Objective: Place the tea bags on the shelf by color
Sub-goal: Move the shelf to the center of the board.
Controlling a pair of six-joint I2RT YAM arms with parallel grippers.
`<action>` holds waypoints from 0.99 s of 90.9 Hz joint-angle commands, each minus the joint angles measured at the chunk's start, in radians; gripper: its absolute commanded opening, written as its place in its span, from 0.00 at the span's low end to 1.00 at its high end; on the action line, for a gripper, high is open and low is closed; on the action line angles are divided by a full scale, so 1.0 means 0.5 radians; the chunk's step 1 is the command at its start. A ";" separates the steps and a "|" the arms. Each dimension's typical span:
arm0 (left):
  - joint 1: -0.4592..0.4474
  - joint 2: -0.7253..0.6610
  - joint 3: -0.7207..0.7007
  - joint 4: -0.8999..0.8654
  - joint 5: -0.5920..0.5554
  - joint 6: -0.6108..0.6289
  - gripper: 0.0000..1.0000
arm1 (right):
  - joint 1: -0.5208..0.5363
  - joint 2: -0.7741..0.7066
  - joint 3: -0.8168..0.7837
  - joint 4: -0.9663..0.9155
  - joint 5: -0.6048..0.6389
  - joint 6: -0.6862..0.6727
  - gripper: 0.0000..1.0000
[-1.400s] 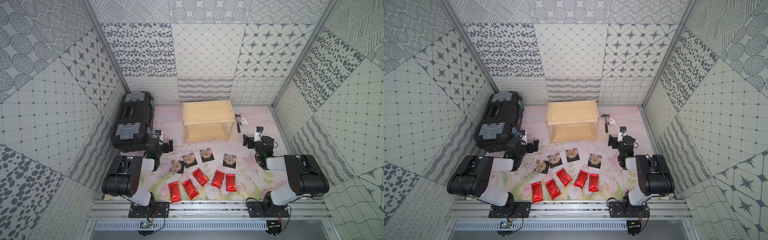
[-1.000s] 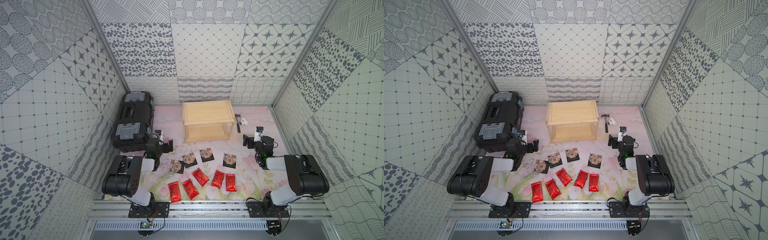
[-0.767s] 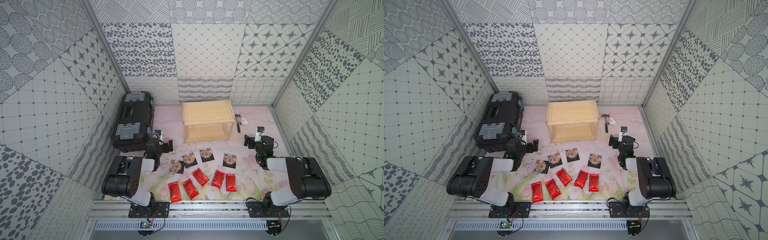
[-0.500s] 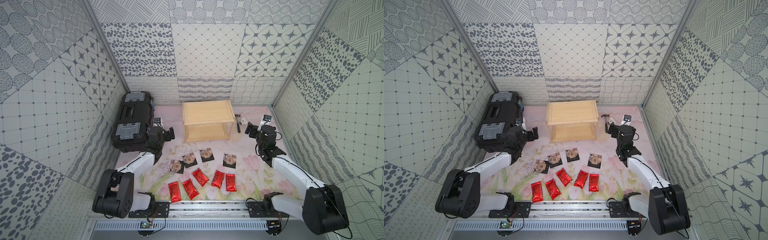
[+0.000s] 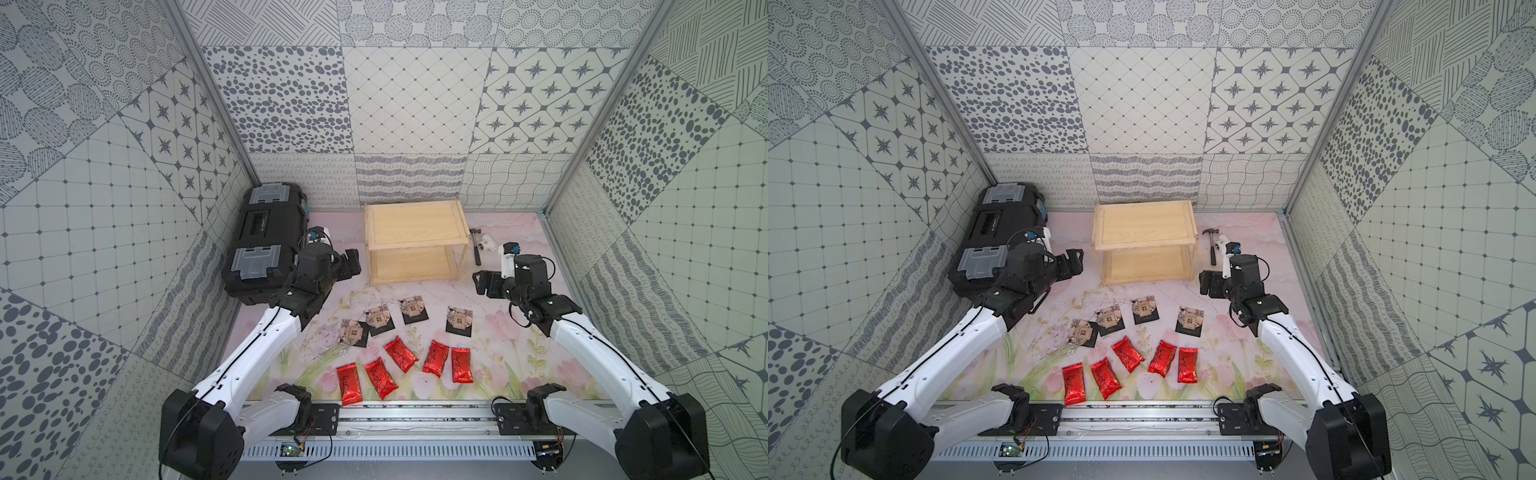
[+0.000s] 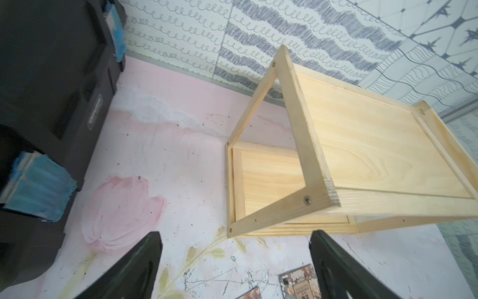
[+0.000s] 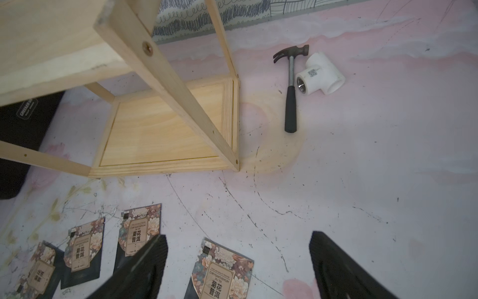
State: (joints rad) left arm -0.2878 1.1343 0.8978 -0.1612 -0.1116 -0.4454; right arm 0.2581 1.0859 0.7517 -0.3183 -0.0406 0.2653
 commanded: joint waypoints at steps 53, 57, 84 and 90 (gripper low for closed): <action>-0.002 0.669 0.463 -0.150 0.647 -0.210 0.65 | -0.010 0.736 0.558 0.360 -0.158 -0.195 0.69; 0.004 0.724 0.506 -0.175 0.646 -0.220 0.58 | -0.010 0.763 0.586 0.382 -0.183 -0.188 0.69; 0.010 0.906 0.714 -0.211 0.592 -0.229 0.43 | -0.010 0.931 0.745 0.439 -0.306 -0.166 0.59; 0.012 0.928 0.747 -0.210 0.551 -0.218 0.43 | -0.010 0.970 0.786 0.454 -0.318 -0.156 0.57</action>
State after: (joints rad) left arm -0.2859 1.5711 1.2198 -0.2596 0.1978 -0.5529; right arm 0.2558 1.5383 1.0950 -0.1516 -0.1684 0.1761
